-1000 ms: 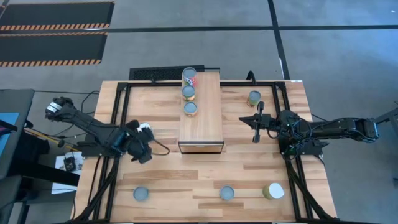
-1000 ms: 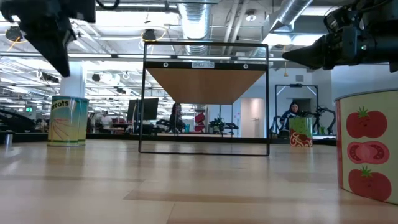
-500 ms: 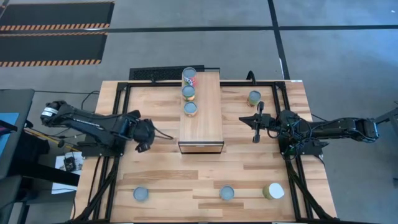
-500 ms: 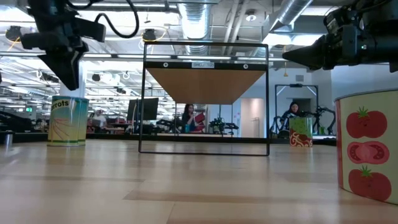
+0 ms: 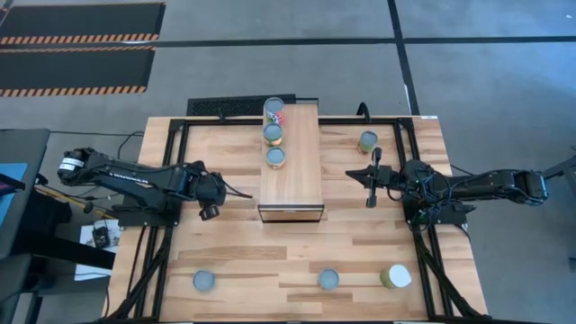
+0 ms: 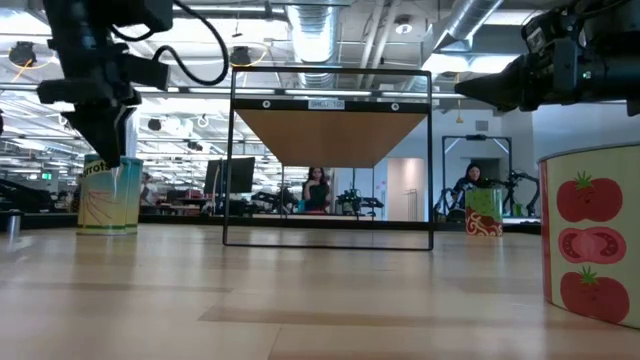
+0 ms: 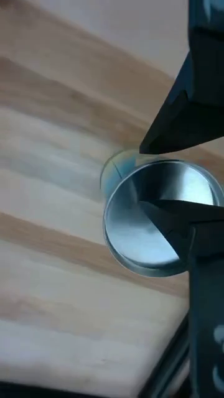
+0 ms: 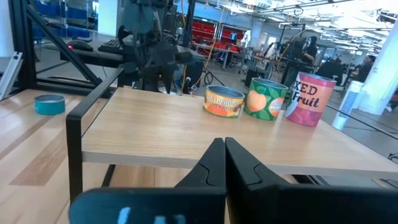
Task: Pick and place cans onto a shelf
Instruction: Put the canned carrots on the shelf
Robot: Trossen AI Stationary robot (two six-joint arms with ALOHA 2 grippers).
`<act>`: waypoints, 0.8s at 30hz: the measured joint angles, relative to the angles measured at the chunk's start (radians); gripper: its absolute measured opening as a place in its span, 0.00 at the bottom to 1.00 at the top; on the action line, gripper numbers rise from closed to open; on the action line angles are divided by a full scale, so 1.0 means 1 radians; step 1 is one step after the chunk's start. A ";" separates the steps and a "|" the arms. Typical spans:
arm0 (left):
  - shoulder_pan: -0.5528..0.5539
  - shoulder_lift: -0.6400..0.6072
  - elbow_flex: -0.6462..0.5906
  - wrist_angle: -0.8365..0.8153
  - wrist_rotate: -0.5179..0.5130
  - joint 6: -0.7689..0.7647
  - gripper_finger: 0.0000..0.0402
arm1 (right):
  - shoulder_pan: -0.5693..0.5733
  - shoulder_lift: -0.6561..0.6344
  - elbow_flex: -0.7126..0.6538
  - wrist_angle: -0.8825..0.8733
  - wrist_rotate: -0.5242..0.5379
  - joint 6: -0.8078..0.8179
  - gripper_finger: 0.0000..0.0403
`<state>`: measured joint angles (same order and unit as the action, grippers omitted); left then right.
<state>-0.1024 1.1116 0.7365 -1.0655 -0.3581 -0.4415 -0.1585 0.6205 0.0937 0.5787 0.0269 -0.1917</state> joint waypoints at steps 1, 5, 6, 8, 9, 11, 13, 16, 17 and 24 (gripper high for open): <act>0.000 0.000 -0.007 0.002 -0.008 -0.010 0.29 | 0.000 0.000 0.000 0.002 0.000 0.000 0.02; 0.000 -0.001 -0.018 0.016 -0.012 -0.003 0.22 | 0.000 0.000 0.000 0.005 0.000 0.000 0.02; 0.000 0.000 -0.018 0.019 -0.011 0.006 0.18 | 0.000 0.000 0.000 0.005 0.000 0.000 0.02; 0.000 0.000 -0.018 0.021 -0.006 0.026 0.10 | 0.000 0.000 0.000 0.005 0.000 0.000 0.02; 0.000 -0.001 -0.017 0.022 -0.003 0.036 0.06 | 0.000 0.000 0.000 0.005 0.000 0.000 0.02; 0.000 -0.003 -0.005 0.020 0.012 0.047 0.02 | 0.000 0.000 0.000 0.005 0.000 0.000 0.02; -0.004 -0.007 0.024 0.010 0.045 0.058 0.01 | 0.000 0.000 0.000 0.005 0.000 0.000 0.02; -0.010 -0.022 0.107 -0.007 0.116 0.089 0.00 | 0.000 0.000 0.000 0.005 0.000 0.000 0.02; -0.010 -0.027 0.140 -0.013 0.127 0.099 0.00 | 0.000 0.000 0.000 0.005 0.000 0.000 0.02; -0.010 -0.030 0.413 -0.101 0.112 0.192 0.00 | 0.000 0.000 0.000 0.005 0.000 0.000 0.02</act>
<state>-0.1120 1.0821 1.1497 -1.1668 -0.2459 -0.2496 -0.1585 0.6205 0.0937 0.5840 0.0274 -0.1917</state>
